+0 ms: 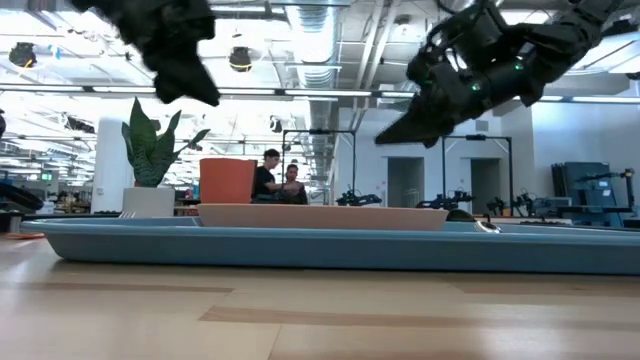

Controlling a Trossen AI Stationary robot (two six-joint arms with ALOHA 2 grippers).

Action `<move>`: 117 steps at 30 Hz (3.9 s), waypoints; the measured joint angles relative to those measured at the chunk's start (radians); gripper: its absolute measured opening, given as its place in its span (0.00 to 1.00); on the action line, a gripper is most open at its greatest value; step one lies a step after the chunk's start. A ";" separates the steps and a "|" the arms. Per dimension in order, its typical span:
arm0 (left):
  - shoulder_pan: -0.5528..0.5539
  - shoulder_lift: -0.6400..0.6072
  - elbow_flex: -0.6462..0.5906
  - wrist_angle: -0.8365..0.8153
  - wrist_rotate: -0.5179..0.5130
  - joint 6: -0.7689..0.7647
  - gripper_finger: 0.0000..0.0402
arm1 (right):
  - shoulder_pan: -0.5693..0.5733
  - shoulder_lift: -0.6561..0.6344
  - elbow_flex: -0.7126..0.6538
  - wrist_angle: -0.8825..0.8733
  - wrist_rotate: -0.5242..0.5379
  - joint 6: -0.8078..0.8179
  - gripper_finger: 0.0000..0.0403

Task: Pick and place plate/cup/fork/spoon on tray
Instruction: Put the orange fork on the blue tray to the right of the orange plate

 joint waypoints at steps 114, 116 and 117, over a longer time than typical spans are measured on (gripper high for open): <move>0.485 0.084 -0.315 -0.271 0.101 -0.327 0.06 | -0.029 0.187 0.137 -0.105 0.018 -0.085 0.01; 0.485 0.072 -0.325 -0.278 0.092 -0.332 0.02 | -0.029 0.187 0.137 -0.105 0.018 -0.085 0.01; 0.485 0.066 -0.327 -0.285 0.084 -0.333 0.01 | -0.029 0.187 0.137 -0.105 0.018 -0.085 0.01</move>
